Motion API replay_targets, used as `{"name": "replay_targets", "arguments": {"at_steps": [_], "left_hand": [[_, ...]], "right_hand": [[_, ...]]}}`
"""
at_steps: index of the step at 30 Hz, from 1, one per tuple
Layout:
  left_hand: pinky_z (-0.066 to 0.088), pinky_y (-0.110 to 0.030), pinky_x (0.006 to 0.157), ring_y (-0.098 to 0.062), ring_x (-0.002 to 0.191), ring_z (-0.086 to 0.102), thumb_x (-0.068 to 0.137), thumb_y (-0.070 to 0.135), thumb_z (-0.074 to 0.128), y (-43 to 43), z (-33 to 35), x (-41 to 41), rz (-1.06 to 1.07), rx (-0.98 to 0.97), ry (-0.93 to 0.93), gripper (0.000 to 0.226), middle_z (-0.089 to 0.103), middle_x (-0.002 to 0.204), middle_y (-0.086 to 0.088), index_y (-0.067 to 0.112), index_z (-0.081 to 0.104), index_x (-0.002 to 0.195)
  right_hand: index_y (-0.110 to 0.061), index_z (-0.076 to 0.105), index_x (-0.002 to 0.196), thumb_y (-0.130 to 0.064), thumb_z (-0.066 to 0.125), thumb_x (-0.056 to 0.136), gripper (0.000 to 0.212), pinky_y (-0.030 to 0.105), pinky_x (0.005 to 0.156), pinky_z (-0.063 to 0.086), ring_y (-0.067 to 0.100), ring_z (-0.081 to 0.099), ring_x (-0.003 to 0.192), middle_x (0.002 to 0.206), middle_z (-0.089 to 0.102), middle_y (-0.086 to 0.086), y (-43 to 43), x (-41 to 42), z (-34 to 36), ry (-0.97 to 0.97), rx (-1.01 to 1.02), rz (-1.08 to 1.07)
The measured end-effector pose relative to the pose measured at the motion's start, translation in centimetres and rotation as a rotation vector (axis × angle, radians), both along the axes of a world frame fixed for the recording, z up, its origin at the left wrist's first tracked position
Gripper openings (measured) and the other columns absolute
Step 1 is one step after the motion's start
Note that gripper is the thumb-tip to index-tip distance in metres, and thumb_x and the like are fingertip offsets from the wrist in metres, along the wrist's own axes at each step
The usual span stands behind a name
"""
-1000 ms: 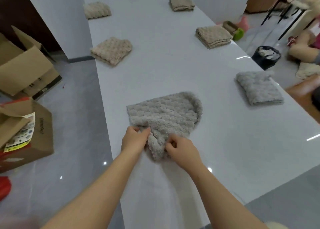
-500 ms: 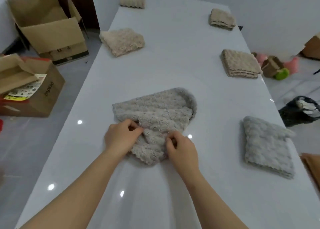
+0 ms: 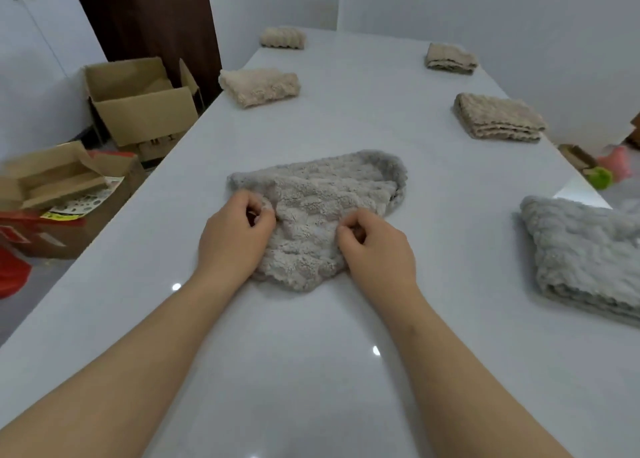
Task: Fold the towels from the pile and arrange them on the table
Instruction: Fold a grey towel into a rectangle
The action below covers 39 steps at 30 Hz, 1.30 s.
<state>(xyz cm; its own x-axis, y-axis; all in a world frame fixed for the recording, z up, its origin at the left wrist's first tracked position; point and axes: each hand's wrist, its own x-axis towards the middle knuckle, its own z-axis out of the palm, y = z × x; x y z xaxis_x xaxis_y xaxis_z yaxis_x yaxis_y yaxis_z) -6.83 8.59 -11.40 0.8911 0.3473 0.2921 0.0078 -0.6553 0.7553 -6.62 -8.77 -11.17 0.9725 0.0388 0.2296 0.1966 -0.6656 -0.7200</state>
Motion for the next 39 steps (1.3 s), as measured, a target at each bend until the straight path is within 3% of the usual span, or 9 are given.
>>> {"name": "replay_targets", "arguments": {"at_steps": [4,14,18,21,25,28,32,36,39], "left_hand": [[0.036,-0.012,0.057,-0.005,0.062,0.046,0.083,0.024,0.057,0.6,0.4,-1.3,0.06,-0.195,-0.061,0.018,0.052,0.067,0.009,0.022,0.048,0.068],[0.05,-0.049,0.083,-0.023,0.083,0.056,0.069,0.021,0.059,4.0,2.0,-4.6,0.218,-1.161,-0.203,0.013,0.056,0.089,-0.009,0.013,0.051,0.076],[0.043,-0.026,0.063,-0.009,0.064,0.053,0.067,0.024,0.058,1.8,3.7,-4.8,-0.046,-0.868,-0.363,0.013,0.053,0.064,0.01,0.021,0.047,0.06],[0.044,-0.01,0.072,0.009,0.088,0.059,0.076,0.022,0.055,-1.8,3.4,-5.4,-0.406,-0.305,-0.279,0.013,0.065,0.09,0.018,0.023,0.049,0.065],[0.032,-0.007,0.085,-0.014,0.109,0.055,0.088,0.026,0.054,-3.3,1.2,-5.5,-0.687,0.379,-0.074,0.014,0.068,0.098,0.001,0.017,0.051,0.077],[0.037,-0.015,0.076,-0.013,0.087,0.057,0.09,0.039,0.043,-2.9,1.9,-6.0,-0.717,0.337,-0.122,0.028,0.066,0.082,0.004,0.018,0.06,0.082],[0.039,-0.024,0.074,-0.008,0.086,0.056,0.089,0.031,0.047,-1.1,1.8,-5.0,-0.247,0.225,-0.348,0.023,0.068,0.088,0.007,0.018,0.065,0.093],[0.037,-0.034,0.081,-0.025,0.108,0.052,0.089,0.029,0.049,0.8,0.5,-3.5,-0.03,0.312,0.093,0.025,0.063,0.112,0.005,0.03,0.054,0.114],[0.039,-0.035,0.073,-0.025,0.098,0.055,0.089,0.028,0.05,0.6,0.0,-3.4,-0.056,0.305,0.048,0.017,0.066,0.098,0.007,0.032,0.059,0.102]], "right_hand": [[-0.023,0.059,0.074,-0.019,0.053,0.082,0.011,0.017,0.056,0.039,-0.001,0.05,0.059,0.059,0.054,-0.013,-0.8,-2.0,0.0,0.009,0.208,0.019],[-0.028,0.06,0.075,-0.018,0.051,0.084,0.016,0.021,0.057,0.039,0.001,0.052,0.062,0.069,0.061,-0.01,-1.0,-2.6,0.1,0.029,0.255,0.06],[-0.032,0.059,0.077,-0.023,0.053,0.085,0.013,0.018,0.058,0.039,-0.004,0.055,0.065,0.076,0.062,-0.017,-0.5,-1.9,0.2,0.005,0.323,0.071],[-0.032,0.058,0.079,-0.029,0.053,0.088,0.011,0.02,0.061,0.041,0.005,0.057,0.065,0.079,0.063,-0.013,-0.6,-1.2,0.3,-0.015,0.525,0.04],[-0.026,0.059,0.083,-0.037,0.046,0.093,0.02,0.03,0.068,0.046,0.015,0.059,0.076,0.085,0.062,-0.004,-1.0,-0.2,0.7,0.012,0.754,-0.09],[-0.025,0.06,0.092,-0.05,0.047,0.085,0.03,0.04,0.082,0.05,0.021,0.061,0.095,0.098,0.065,0.001,-1.0,-0.2,0.7,0.047,0.838,-0.056],[-0.034,0.047,0.118,-0.037,0.065,0.076,0.046,0.036,0.081,0.051,0.013,0.062,0.094,0.103,0.062,-0.009,-0.6,-0.8,0.0,0.056,0.562,0.042],[-0.044,0.048,0.122,-0.022,0.059,0.084,0.046,0.023,0.078,0.041,0.006,0.055,0.09,0.102,0.058,-0.018,-0.2,-1.2,-0.1,-0.028,0.183,0.138],[-0.036,0.063,0.11,-0.015,0.057,0.085,0.033,0.027,0.084,0.046,0.011,0.059,0.093,0.1,0.064,-0.01,-0.2,-1.2,-0.1,-0.024,0.154,0.144]]}}
